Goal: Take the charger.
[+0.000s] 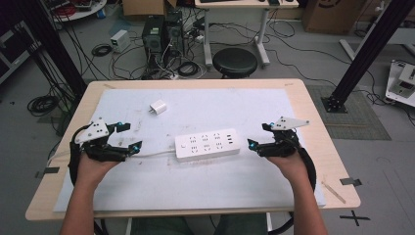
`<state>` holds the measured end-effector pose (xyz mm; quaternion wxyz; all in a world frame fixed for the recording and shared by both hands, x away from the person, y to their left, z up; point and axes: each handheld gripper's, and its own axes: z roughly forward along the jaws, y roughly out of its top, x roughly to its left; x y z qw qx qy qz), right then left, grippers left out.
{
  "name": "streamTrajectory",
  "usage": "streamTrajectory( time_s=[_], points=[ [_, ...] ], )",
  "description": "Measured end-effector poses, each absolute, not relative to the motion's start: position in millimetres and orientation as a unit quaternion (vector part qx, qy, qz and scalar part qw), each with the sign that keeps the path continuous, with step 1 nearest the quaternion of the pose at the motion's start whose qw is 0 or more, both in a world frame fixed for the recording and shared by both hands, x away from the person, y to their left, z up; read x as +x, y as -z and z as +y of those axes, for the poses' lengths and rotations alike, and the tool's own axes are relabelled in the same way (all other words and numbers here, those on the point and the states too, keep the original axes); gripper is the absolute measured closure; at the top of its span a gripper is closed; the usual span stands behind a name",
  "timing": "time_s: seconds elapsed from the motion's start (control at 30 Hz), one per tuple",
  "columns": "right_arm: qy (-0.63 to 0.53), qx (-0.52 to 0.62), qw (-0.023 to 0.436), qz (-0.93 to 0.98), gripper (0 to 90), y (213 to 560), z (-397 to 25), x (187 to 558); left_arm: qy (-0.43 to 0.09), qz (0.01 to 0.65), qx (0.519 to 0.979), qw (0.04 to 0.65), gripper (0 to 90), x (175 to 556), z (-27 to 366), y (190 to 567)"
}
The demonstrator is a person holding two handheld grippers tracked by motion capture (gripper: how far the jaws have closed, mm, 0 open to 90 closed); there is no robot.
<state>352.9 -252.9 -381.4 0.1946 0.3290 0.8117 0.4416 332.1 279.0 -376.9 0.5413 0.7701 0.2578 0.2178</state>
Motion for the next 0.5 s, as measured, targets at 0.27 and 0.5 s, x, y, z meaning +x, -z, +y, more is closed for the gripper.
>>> streamTrajectory(
  time_s=[0.27,0.5],
  points=[
    [-0.435,0.330,0.197,0.814,17.5,379,-260,351,-0.231,0.278,0.770,0.526,19.3,365,270,365],
    [-0.434,0.332,0.196,0.814,17.5,381,-267,347,-0.229,0.298,0.783,0.495,19.3,416,257,355]
  ],
)
